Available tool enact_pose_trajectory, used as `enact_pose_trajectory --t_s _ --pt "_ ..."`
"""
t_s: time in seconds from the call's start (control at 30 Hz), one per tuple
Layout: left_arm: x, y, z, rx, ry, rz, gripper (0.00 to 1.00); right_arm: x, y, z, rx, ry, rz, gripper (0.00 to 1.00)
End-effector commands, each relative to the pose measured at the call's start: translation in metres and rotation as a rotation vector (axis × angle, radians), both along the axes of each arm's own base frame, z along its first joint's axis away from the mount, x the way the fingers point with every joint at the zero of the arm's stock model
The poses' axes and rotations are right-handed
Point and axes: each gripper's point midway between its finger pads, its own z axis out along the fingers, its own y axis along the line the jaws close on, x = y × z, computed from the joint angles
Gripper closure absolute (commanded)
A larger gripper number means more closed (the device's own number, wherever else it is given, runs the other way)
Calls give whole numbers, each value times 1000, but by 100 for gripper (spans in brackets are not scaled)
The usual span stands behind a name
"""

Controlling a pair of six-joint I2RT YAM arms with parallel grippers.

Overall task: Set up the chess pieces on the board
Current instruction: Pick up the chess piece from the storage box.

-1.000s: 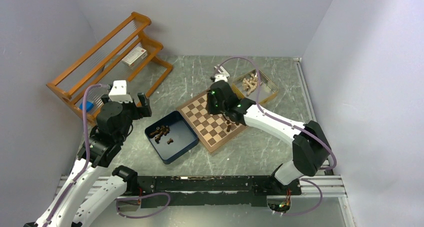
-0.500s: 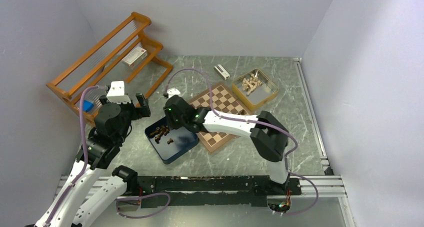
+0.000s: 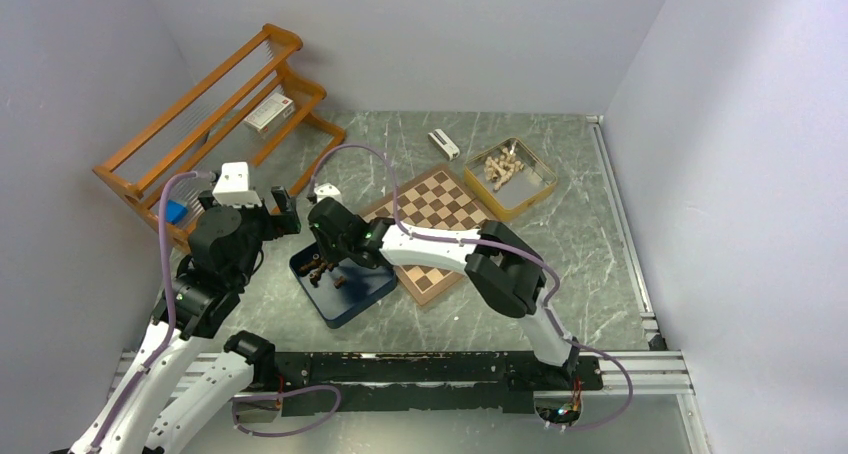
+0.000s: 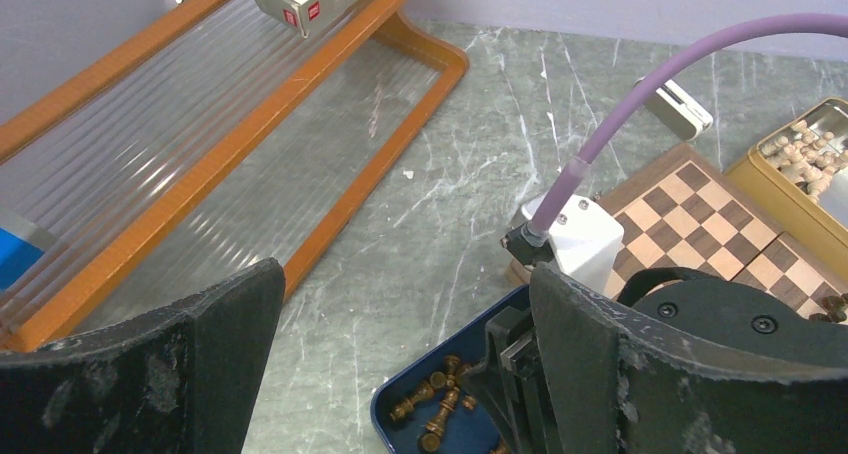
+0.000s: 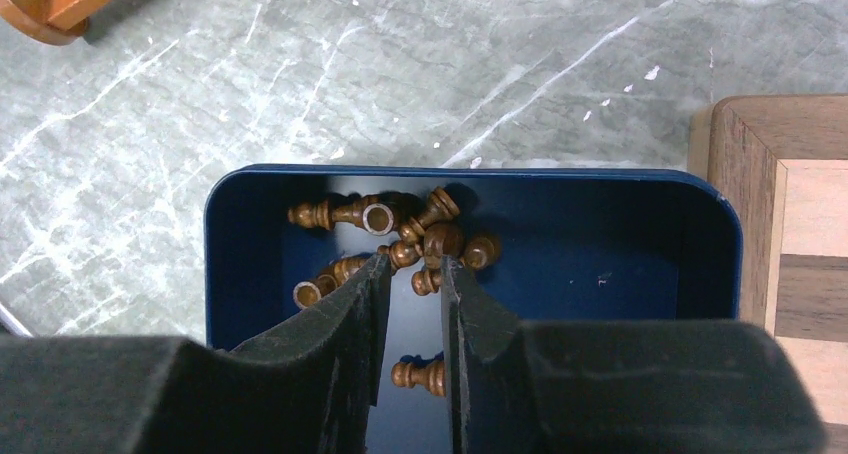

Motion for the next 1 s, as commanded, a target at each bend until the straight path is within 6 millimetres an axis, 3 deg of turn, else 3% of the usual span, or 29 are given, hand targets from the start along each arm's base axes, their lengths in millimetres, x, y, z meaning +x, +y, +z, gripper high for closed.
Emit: enact_pose_trajectory --t_s 0.0,0.6,0.77,0.97 --pt "-1 3 12 -10 -36 12 4 4 6 -3 -11 -14 -13 71" --pt "-1 3 12 -9 -37 15 4 11 7 -26 -99 -46 -20 76" --pt "-1 3 12 -8 -36 14 4 11 4 -23 -96 -60 -24 86" --pt "0 3 12 -9 -37 14 4 11 1 -9 -78 -73 -21 91"
